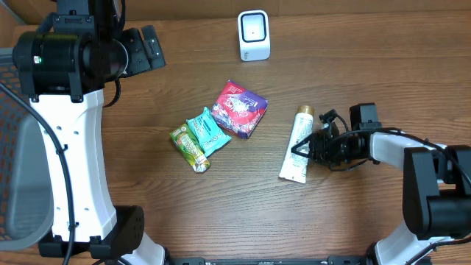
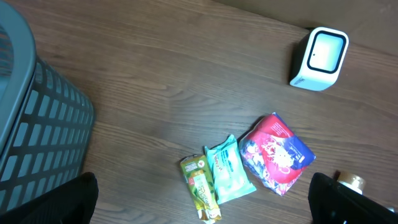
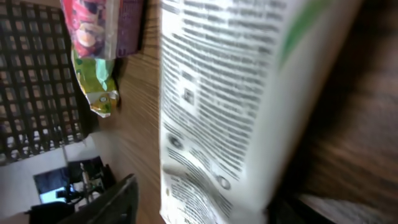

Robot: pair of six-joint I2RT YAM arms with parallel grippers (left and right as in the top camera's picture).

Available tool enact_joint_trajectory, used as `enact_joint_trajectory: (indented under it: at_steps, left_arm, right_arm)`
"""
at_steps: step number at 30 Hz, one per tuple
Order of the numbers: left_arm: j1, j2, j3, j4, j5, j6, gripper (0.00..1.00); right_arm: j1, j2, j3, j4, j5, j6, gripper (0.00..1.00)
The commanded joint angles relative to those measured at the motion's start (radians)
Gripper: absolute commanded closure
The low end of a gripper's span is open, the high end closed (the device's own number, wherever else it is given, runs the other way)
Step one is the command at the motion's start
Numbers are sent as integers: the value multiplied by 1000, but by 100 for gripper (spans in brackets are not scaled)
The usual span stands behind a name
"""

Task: Scan the item barcode

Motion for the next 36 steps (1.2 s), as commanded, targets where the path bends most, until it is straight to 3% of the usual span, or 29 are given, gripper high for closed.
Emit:
enact_joint_trajectory:
  at_steps: [1, 7, 8, 16, 21, 29, 36]
  left_arm:
    - [0, -2, -2, 1, 5, -11, 1]
    - [0, -2, -2, 1, 5, -11, 0]
    - [0, -2, -2, 1, 5, -11, 0]
    - [0, -2, -2, 1, 5, -11, 1]
    - [0, -2, -2, 1, 5, -11, 0]
    - [0, -2, -2, 1, 5, -11, 0]
    - [0, -2, -2, 1, 5, -11, 0]
  right_arm:
    - [-14, 31, -51, -7, 89, 32, 48]
    - [-16, 31, -51, 50, 83, 113, 94]
    - [-16, 31, -51, 58, 83, 126, 96]
    - [-18, -25, 27, 7, 63, 160, 96]
    - [-8, -86, 183, -215, 171, 57, 96]
    - [50, -99, 547, -656, 282, -236, 96]
    - [134, -99, 742, -761, 394, -243, 96]
